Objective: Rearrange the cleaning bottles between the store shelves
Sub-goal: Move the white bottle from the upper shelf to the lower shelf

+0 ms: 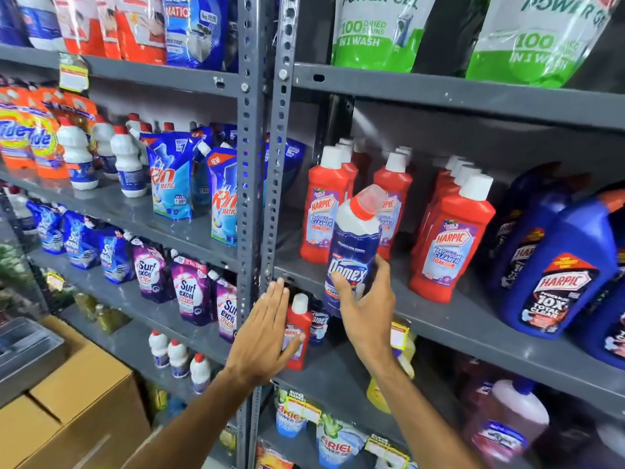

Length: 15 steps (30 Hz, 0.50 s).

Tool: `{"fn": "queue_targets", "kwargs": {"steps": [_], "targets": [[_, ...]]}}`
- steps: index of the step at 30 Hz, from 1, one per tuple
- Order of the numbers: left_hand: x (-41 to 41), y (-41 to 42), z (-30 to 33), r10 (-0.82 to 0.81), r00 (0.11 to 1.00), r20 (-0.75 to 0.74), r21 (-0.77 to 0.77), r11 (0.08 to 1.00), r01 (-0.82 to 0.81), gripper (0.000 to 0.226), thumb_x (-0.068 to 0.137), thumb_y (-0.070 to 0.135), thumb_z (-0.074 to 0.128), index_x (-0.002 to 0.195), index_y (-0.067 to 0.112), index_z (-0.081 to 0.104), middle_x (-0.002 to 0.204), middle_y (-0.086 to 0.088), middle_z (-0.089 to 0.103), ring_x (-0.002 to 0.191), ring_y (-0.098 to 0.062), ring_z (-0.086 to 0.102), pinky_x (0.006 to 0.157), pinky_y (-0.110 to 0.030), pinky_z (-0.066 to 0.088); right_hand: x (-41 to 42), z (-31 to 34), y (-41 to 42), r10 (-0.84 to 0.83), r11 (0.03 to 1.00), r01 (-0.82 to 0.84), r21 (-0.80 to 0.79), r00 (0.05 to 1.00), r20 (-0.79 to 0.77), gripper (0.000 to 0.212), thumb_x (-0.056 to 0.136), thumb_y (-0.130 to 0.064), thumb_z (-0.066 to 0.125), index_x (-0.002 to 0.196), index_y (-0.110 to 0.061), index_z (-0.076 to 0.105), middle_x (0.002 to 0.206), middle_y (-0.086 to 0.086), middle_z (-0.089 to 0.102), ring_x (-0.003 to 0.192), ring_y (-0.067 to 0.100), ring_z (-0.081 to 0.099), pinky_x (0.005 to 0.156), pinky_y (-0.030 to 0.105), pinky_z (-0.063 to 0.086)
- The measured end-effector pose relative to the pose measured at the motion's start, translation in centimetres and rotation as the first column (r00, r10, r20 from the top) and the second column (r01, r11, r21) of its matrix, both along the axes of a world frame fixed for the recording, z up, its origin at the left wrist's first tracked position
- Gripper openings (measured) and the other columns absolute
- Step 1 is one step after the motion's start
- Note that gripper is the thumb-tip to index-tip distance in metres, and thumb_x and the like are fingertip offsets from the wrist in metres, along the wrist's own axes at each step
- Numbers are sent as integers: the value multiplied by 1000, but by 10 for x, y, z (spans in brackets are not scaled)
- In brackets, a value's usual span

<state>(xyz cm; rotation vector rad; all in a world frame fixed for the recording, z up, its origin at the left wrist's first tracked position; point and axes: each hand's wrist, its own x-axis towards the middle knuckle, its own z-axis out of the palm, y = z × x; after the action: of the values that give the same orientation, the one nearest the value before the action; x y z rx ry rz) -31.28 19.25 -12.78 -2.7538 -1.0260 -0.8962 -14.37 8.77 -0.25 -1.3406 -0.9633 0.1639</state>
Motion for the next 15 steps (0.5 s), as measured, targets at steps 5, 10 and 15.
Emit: {"fn": "queue_targets", "kwargs": {"steps": [5,10,15], "targets": [[-11,-18,-46,41,995,-86,-76,996,-47,92,106,61,38,166,6,-5,176,-13,-7,164,-28,3,132,-36,-1,-21,-42,-15,29,999,-29,-45,1000,5,61,79,-46,81,132,-29,57,118,-14,76,104,-3,71,79,5,50],[-19,-29,-95,31,991,-127,-212,976,-58,93,106,69,29,167,6,0,177,-13,-3,164,-25,-1,132,-33,-3,-24,-109,-21,49,988,-54,-146,998,-40,67,79,-45,82,137,-24,55,126,-9,75,111,5,73,89,26,60],[-8,-28,-147,13,978,-211,-290,954,-75,93,106,66,35,164,-3,13,174,-19,5,163,-33,9,132,-38,3,-12,-182,-21,-15,961,-7,-276,997,-79,57,79,-41,86,125,-33,53,118,-13,75,102,5,74,84,37,62]]}}
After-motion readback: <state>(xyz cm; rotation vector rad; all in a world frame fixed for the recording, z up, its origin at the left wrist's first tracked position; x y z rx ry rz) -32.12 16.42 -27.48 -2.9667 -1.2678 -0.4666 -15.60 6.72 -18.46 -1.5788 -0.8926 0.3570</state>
